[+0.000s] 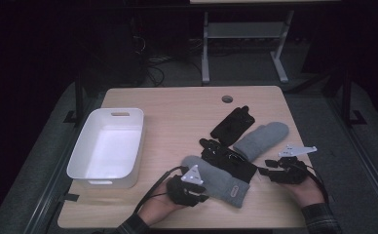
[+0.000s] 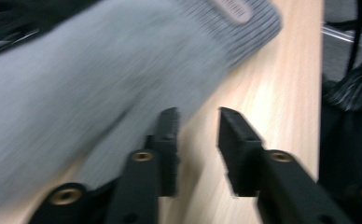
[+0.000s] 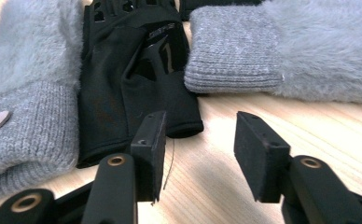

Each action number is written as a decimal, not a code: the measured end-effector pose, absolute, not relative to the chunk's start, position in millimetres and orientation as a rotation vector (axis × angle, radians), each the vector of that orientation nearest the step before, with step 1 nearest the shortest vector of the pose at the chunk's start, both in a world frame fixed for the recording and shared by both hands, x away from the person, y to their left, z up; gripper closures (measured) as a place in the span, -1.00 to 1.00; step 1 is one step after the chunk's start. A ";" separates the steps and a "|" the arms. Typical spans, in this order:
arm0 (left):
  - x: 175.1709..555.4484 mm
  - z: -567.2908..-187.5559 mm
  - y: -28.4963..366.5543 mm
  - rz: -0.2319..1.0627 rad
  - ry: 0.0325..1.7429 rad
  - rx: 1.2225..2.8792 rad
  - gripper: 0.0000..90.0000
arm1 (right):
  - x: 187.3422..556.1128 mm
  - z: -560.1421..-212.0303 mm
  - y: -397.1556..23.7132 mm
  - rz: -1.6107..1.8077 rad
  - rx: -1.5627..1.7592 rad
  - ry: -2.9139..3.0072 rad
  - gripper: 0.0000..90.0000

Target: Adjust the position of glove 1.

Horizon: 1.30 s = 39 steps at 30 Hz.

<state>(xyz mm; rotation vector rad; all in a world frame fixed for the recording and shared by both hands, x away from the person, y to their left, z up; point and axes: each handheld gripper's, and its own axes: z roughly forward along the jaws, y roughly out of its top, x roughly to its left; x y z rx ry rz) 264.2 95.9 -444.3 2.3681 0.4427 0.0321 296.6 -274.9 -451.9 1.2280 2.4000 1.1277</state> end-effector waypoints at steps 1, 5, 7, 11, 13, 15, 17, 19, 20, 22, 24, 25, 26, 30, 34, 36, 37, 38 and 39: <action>264.6 -444.2 103.8 0.039 0.469 2.360 0.30 | 296.8 -451.9 -275.3 1.126 1.230 2.398 0.16; 268.0 -445.4 135.2 0.069 0.563 2.357 0.01 | 299.0 -453.5 -275.5 1.134 1.247 2.414 0.16; 269.8 -447.1 147.8 0.073 0.595 2.346 -0.13 | 300.0 -454.0 -275.1 1.134 1.260 2.426 0.20; 270.5 -453.4 159.9 0.123 0.631 2.361 -0.38 | 300.3 -452.9 -274.4 1.132 1.266 2.420 0.25; 271.3 -456.3 161.1 0.139 0.647 2.366 -0.47 | 300.7 -452.2 -274.5 1.134 1.268 2.414 0.28; 274.6 -460.5 161.5 0.151 0.660 2.379 -0.60 | 300.9 -451.9 -274.8 1.132 1.271 2.411 0.42; 276.9 -463.9 162.2 0.173 0.667 2.390 -0.68 | 300.7 -451.0 -275.1 1.121 1.272 2.403 0.57; 278.9 -464.9 163.4 0.200 0.659 2.392 -0.71 | 300.7 -449.0 -275.3 1.114 1.279 2.390 0.74; 279.2 -465.5 163.1 0.203 0.652 2.388 -0.72 | 301.2 -447.8 -275.5 1.112 1.275 2.385 0.83; 278.9 -468.2 162.7 0.228 0.632 2.372 -0.72 | 302.4 -445.2 -275.4 1.106 1.270 2.381 0.95; 280.2 -470.0 164.5 0.238 0.621 2.355 -0.72 | 305.0 -443.0 -274.2 1.103 1.267 2.376 1.00; 280.6 -470.6 165.2 0.240 0.614 2.349 -0.72 | 307.2 -441.9 -273.7 1.104 1.264 2.378 1.00; 280.8 -471.0 165.7 0.238 0.609 2.345 -0.72 | 309.5 -440.6 -272.8 1.105 1.261 2.381 1.00; 279.5 -473.4 167.0 0.246 0.610 2.315 -0.72 | 322.6 -433.0 -267.2 1.135 1.252 2.369 1.00; 279.2 -476.3 167.0 0.253 0.602 2.283 -0.72 | 337.3 -428.7 -256.6 1.145 1.238 2.369 1.00; 279.1 -476.6 166.5 0.253 0.605 2.279 -0.72 | 346.1 -428.9 -250.4 1.134 1.234 2.374 1.00; 279.0 -476.7 166.4 0.251 0.607 2.278 -0.72 | 355.3 -430.2 -244.7 1.108 1.235 2.385 1.00; 279.0 -476.7 166.3 0.249 0.606 2.278 -0.72 | 355.3 -430.2 -244.7 1.108 1.235 2.385 1.00; 279.1 -476.6 166.2 0.248 0.606 2.278 -0.72 | 359.6 -431.7 -241.5 1.105 1.236 2.386 1.00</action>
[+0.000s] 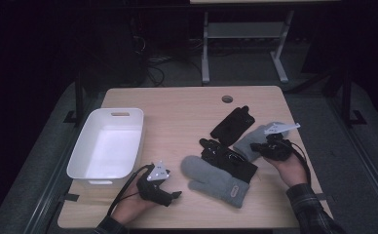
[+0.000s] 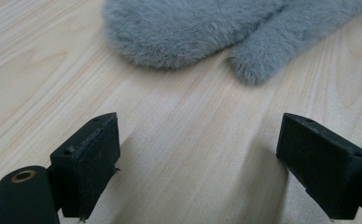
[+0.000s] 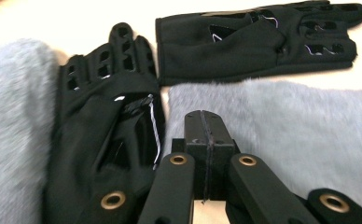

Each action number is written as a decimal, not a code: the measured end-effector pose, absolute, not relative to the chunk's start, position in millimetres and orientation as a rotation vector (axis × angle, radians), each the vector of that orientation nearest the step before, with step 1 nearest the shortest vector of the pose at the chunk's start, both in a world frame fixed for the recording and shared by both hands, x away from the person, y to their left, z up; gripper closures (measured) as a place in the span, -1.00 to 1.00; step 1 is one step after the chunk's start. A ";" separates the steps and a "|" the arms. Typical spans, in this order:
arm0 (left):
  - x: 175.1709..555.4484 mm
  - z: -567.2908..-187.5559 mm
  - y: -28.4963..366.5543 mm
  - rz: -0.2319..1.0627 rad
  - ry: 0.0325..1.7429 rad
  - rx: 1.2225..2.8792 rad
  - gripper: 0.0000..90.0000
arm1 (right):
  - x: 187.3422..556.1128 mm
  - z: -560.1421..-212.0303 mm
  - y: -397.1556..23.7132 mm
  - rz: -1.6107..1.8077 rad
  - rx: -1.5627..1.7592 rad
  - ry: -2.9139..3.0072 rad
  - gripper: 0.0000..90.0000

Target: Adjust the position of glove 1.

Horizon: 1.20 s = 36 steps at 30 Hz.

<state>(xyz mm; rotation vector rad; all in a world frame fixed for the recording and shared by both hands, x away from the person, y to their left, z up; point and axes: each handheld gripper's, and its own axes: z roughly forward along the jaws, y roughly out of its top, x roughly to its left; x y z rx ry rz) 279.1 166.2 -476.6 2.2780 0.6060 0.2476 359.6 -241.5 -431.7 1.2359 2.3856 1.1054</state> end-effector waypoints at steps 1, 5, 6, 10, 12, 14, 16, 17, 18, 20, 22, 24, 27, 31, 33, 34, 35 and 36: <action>279.2 -476.7 166.0 0.248 0.604 2.278 -0.72 | 363.8 -433.1 -239.2 1.093 1.231 2.390 1.00; 279.2 -476.7 164.9 0.251 0.608 2.277 -0.72 | 376.2 -443.0 -229.7 1.033 1.240 2.421 1.00; 279.2 -476.6 164.9 0.252 0.607 2.278 -0.72 | 377.7 -445.6 -228.5 1.024 1.246 2.426 1.00; 279.3 -476.7 164.7 0.251 0.605 2.278 -0.72 | 378.0 -448.3 -230.7 1.007 1.258 2.438 1.00; 279.3 -476.6 164.7 0.251 0.605 2.278 -0.72 | 376.7 -449.7 -232.7 0.999 1.271 2.440 1.00; 279.3 -476.7 164.6 0.250 0.606 2.278 -0.72 | 376.3 -449.7 -233.2 0.994 1.273 2.445 1.00; 279.3 -476.7 164.7 0.251 0.606 2.278 -0.72 | 375.3 -449.4 -234.2 0.977 1.261 2.448 1.00; 279.2 -476.7 164.7 0.250 0.607 2.278 -0.72 | 374.4 -449.3 -234.9 0.969 1.259 2.450 1.00; 279.2 -476.7 164.6 0.250 0.607 2.277 -0.72 | 373.6 -449.3 -235.9 0.962 1.256 2.450 1.00; 279.1 -476.7 164.7 0.251 0.607 2.277 -0.72 | 371.4 -448.5 -239.0 0.950 1.264 2.455 1.00; 279.1 -476.7 164.6 0.250 0.607 2.277 -0.72 | 369.5 -448.2 -243.2 0.946 1.261 2.454 1.00; 279.1 -476.7 164.6 0.250 0.607 2.277 -0.72 | 367.3 -447.9 -247.8 0.940 1.263 2.452 1.00; 279.0 -476.7 164.7 0.250 0.608 2.277 -0.72 | 362.8 -446.7 -255.0 0.924 1.279 2.451 1.00; 279.0 -476.7 164.7 0.250 0.607 2.277 -0.72 | 355.3 -445.4 -266.9 0.913 1.309 2.447 1.00; 279.0 -476.7 164.7 0.251 0.607 2.277 -0.72 | 352.2 -444.9 -272.7 0.908 1.318 2.440 1.00; 279.0 -476.7 164.7 0.251 0.607 2.278 -0.72 | 350.5 -444.5 -275.2 0.901 1.330 2.438 1.00; 279.0 -476.7 164.7 0.251 0.607 2.278 -0.72 | 349.2 -444.2 -277.6 0.893 1.338 2.434 1.00; 279.0 -476.7 164.7 0.251 0.607 2.278 -0.72 | 346.9 -442.7 -282.0 0.882 1.348 2.427 1.00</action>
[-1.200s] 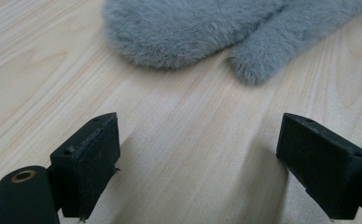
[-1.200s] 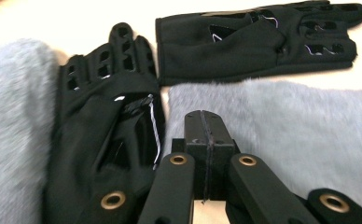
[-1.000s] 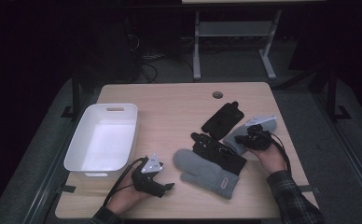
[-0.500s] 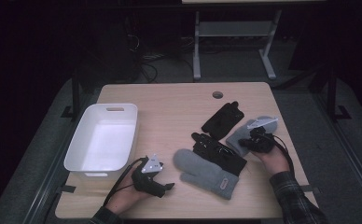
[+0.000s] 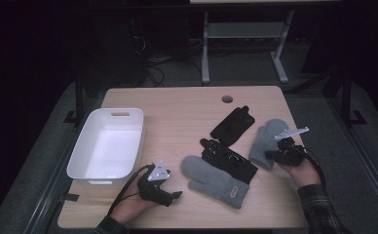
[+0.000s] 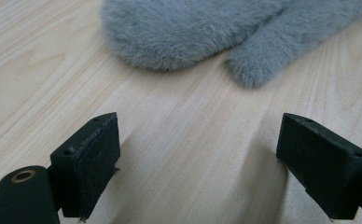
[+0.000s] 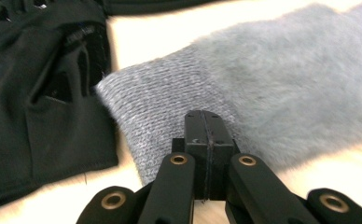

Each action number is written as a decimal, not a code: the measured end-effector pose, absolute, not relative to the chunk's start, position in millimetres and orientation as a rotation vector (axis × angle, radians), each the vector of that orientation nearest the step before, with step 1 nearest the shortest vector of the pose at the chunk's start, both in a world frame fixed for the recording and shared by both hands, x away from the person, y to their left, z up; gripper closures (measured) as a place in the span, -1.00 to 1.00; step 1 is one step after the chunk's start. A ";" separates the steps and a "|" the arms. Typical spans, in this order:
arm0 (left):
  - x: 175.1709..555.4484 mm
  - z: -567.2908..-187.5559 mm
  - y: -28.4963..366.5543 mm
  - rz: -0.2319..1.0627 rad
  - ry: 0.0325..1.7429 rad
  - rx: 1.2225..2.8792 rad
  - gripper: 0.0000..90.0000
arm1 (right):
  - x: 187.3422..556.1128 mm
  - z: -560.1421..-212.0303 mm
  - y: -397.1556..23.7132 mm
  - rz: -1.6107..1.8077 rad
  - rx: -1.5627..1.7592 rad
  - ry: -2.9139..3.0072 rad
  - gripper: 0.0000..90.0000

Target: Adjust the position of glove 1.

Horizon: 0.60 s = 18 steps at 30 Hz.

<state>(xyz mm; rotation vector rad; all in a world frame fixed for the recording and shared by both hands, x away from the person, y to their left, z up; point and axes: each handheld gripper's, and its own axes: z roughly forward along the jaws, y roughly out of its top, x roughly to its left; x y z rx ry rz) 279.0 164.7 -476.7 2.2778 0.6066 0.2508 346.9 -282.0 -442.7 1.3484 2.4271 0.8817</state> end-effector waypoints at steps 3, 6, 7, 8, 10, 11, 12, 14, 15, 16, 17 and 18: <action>279.0 -476.7 164.7 0.251 0.606 2.277 -0.72 | 345.4 -439.5 -284.5 0.888 1.352 2.413 1.00; 279.0 -476.7 164.7 0.251 0.606 2.277 -0.72 | 348.1 -431.8 -279.0 0.946 1.329 2.397 1.00; 279.0 -476.8 164.7 0.251 0.607 2.276 -0.72 | 350.5 -429.6 -274.8 0.967 1.320 2.398 1.00; 279.0 -476.8 164.7 0.250 0.606 2.276 -0.72 | 353.8 -428.6 -270.0 0.986 1.300 2.400 1.00; 279.0 -476.9 164.6 0.251 0.606 2.275 -0.72 | 361.2 -427.0 -258.6 1.006 1.287 2.413 1.00; 279.0 -476.9 164.6 0.252 0.606 2.275 -0.72 | 365.1 -426.9 -253.0 1.012 1.275 2.420 1.00; 279.0 -476.9 164.5 0.251 0.606 2.275 -0.72 | 369.2 -427.8 -247.6 1.019 1.268 2.425 1.00; 279.1 -476.9 164.5 0.253 0.604 2.276 -0.72 | 375.3 -432.4 -236.4 1.007 1.255 2.453 1.00; 279.1 -476.9 164.5 0.253 0.604 2.276 -0.72 | 379.9 -439.4 -227.5 0.971 1.252 2.480 1.00; 279.0 -476.7 164.4 0.252 0.605 2.277 -0.72 | 379.9 -439.4 -227.5 0.971 1.252 2.480 1.00; 279.1 -476.8 164.5 0.253 0.604 2.276 -0.72 | 381.5 -442.9 -224.6 0.949 1.249 2.491 1.00; 279.1 -477.0 164.4 0.253 0.603 2.275 -0.72 | 382.5 -446.1 -222.9 0.925 1.250 2.498 1.00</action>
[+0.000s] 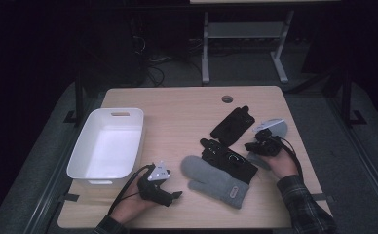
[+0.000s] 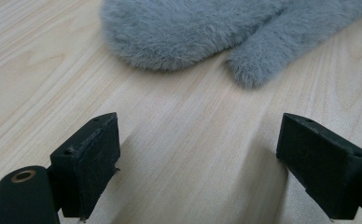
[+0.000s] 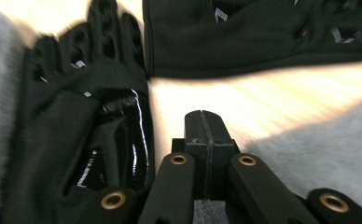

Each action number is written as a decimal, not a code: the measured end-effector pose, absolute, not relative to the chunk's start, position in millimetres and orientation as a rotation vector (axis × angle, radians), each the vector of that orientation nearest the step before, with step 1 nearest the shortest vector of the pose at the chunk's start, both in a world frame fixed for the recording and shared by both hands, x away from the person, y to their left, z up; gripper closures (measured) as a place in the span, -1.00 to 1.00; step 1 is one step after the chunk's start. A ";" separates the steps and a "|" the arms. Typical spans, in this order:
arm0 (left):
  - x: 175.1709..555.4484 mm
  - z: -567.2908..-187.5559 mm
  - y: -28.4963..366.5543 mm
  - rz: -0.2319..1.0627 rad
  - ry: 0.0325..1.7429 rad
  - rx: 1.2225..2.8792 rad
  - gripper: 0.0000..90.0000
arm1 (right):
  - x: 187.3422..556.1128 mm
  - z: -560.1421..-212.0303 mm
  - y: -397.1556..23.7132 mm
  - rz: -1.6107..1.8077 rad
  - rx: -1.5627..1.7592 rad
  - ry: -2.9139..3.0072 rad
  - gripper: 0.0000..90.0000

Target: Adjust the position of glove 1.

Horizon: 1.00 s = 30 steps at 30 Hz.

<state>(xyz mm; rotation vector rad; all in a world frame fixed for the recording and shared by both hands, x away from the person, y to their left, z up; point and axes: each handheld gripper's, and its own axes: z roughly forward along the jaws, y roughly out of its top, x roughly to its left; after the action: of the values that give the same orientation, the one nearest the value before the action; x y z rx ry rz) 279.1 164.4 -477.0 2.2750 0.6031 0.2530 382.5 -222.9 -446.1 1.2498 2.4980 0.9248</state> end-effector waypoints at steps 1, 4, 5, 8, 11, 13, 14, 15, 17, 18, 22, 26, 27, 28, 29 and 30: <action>279.0 -477.0 164.4 0.252 0.602 2.275 -0.72 | 382.1 -450.1 -223.9 0.907 1.266 2.508 1.00; 279.0 -477.0 164.3 0.251 0.602 2.275 -0.72 | 379.9 -450.2 -228.5 0.911 1.277 2.508 1.00; 279.0 -477.0 164.3 0.251 0.602 2.275 -0.72 | 378.1 -449.7 -230.9 0.909 1.279 2.507 1.00; 278.9 -477.0 164.3 0.251 0.603 2.275 -0.72 | 372.1 -449.7 -238.6 0.910 1.287 2.504 1.00; 278.9 -476.9 164.4 0.249 0.603 2.276 -0.72 | 363.9 -449.2 -247.9 0.902 1.290 2.502 1.00; 278.9 -476.8 164.4 0.248 0.603 2.277 -0.72 | 361.7 -449.0 -250.5 0.902 1.292 2.499 1.00; 278.9 -476.8 164.4 0.249 0.603 2.277 -0.72 | 359.7 -448.5 -253.2 0.899 1.295 2.503 1.00; 279.0 -476.8 164.4 0.249 0.603 2.277 -0.72 | 356.0 -448.3 -258.2 0.893 1.305 2.496 1.00; 279.0 -476.8 164.5 0.249 0.602 2.278 -0.72 | 353.0 -448.1 -263.8 0.892 1.305 2.494 1.00; 279.0 -476.8 164.4 0.249 0.602 2.278 -0.72 | 351.0 -447.8 -266.4 0.892 1.312 2.489 1.00; 279.0 -476.8 164.4 0.249 0.603 2.278 -0.72 | 344.8 -447.1 -274.7 0.899 1.321 2.480 1.00; 279.0 -476.8 164.4 0.249 0.603 2.278 -0.72 | 337.1 -446.8 -286.5 0.894 1.341 2.469 1.00; 279.0 -476.8 164.4 0.249 0.603 2.278 -0.72 | 335.2 -446.7 -289.3 0.894 1.351 2.467 1.00; 279.0 -476.8 164.4 0.249 0.602 2.278 -0.72 | 333.4 -446.8 -291.9 0.897 1.359 2.463 1.00; 279.0 -476.8 164.4 0.249 0.603 2.278 -0.72 | 332.1 -447.0 -294.8 0.895 1.355 2.462 1.00; 278.9 -476.8 164.4 0.249 0.603 2.278 -0.72 | 330.5 -447.0 -297.2 0.898 1.364 2.459 1.00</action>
<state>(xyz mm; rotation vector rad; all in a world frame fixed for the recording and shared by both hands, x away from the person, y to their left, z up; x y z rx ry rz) 278.9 164.4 -476.8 2.2776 0.6030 0.2489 330.5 -297.2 -447.0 1.3642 2.4592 0.8975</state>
